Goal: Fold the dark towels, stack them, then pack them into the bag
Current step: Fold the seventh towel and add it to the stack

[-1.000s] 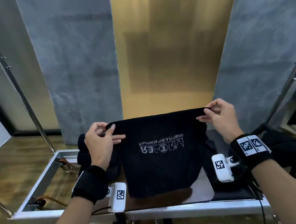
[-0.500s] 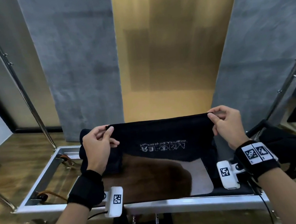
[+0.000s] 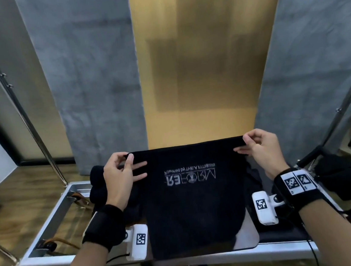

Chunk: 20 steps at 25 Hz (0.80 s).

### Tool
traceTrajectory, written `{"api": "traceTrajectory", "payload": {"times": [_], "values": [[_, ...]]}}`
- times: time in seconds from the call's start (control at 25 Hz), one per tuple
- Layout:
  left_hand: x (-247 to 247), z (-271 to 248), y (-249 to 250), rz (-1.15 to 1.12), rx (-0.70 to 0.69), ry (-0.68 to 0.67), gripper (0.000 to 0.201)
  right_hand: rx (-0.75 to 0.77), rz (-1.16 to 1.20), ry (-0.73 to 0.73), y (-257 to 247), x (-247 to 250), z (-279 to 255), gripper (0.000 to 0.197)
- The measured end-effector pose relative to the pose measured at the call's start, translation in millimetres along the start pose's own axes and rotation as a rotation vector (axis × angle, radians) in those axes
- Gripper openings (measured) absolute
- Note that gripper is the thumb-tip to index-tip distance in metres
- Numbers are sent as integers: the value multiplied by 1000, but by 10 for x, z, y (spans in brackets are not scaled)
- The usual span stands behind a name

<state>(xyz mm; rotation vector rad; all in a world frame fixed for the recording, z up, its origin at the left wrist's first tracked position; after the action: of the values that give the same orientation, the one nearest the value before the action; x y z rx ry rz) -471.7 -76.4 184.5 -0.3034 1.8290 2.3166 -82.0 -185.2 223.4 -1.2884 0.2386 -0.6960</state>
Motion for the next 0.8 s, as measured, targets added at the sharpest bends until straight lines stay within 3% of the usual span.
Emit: {"api": "traceTrajectory", "payload": {"times": [0.28, 0.44, 0.6, 0.72, 0.8], "values": [[-73, 127, -95, -123, -76, -22, 6, 71, 134, 57, 127, 0, 63, 15], [241, -238, -721, -17, 76, -18, 24, -94, 145, -4, 804, -84, -440, 18], [611, -811, -1509, 416, 265, -15, 46, -337, -149, -100, 1680, -210, -1157, 28], [802, -1068, -1901, 752, 484, -171, 42, -513, -337, -285, 2085, -217, -1535, 35], [812, -1043, -1951, 1004, 464, -263, 43, -551, -369, -373, 2157, -215, -1544, 33]]}}
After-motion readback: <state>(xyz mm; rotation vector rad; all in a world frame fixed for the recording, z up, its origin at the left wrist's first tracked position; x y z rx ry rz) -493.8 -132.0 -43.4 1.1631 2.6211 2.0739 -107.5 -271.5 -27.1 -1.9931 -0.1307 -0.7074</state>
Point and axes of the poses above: each hand's wrist, its own z-axis towards the middle knuckle, its own x-axis out of the back of the hand, y = z × x, the point moved 3 cm from there along z, towards the middle knuckle, and after that the axes turned 5 degrees about -z, right-handed, at the moved point
